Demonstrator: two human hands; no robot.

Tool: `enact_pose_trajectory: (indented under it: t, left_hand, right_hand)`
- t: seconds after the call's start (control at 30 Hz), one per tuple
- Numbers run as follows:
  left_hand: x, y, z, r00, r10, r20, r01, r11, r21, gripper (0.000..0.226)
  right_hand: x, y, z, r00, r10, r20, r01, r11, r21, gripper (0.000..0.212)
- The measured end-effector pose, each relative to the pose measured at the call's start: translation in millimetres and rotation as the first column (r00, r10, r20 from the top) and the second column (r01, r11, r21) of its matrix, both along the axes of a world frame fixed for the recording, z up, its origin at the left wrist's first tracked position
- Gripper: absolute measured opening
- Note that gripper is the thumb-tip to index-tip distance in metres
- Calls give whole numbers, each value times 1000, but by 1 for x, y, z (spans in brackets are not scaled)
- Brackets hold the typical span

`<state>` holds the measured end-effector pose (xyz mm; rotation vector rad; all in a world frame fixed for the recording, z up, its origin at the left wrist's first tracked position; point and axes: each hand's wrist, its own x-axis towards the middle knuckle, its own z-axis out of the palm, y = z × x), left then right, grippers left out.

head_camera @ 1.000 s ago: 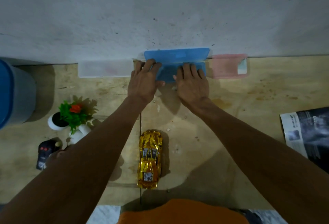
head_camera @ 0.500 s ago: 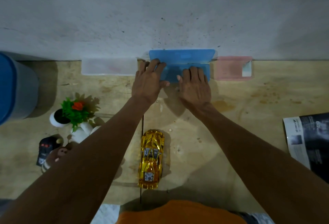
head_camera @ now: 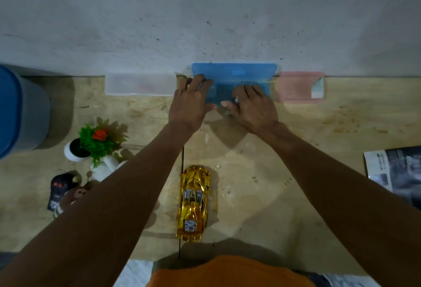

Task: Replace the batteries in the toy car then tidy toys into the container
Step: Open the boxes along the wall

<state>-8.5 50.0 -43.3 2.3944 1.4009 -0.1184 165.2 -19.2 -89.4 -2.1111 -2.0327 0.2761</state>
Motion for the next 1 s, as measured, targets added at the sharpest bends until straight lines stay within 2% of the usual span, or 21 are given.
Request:
enact_pose_trajectory:
  t: [0.13, 0.2, 0.3, 0.4, 0.47, 0.53, 0.7, 0.9, 1.0]
  left_hand:
    - [-1, -1, 1, 1000, -10, 15, 10, 1000, 8, 60]
    - [0, 0, 1, 1000, -12, 15, 12, 1000, 7, 60]
    - [0, 0, 1, 1000, -8, 8, 8, 1000, -8, 60]
    - [-1, 0, 0, 1000, -4, 3, 4, 1000, -21, 61]
    - [-1, 0, -1, 1000, -7, -10, 7, 1000, -21, 60]
    - [-2, 1, -2, 1000, -7, -12, 7, 1000, -19, 59]
    - [-2, 1, 0, 1000, -8, -6, 8, 999, -31, 59]
    - [-1, 0, 3, 1000, -3, -1, 3, 1000, -31, 59]
    - [-1, 0, 3, 1000, -2, -10, 2, 1000, -29, 61]
  right_hand:
    - [7, -2, 2, 990, 125, -67, -124, 992, 6, 45]
    - [7, -1, 4, 987, 123, -102, -124, 992, 0, 41]
    - [4, 1, 11, 981, 22, -195, -14, 999, 39, 42]
    - [-8, -3, 24, 961, -130, -246, 169, 975, 142, 40]
    - [-23, -12, 32, 902, -254, -348, 286, 957, 45, 36]
    - [-38, -27, 30, 863, -312, -397, 327, 945, -32, 33]
    - [-60, -51, 2, 932, -328, -157, 328, 944, -24, 34]
    - [-74, -50, -2, 894, -447, -13, 446, 893, -53, 20]
    - [-79, -49, -5, 852, -523, -21, 522, 852, -35, 26]
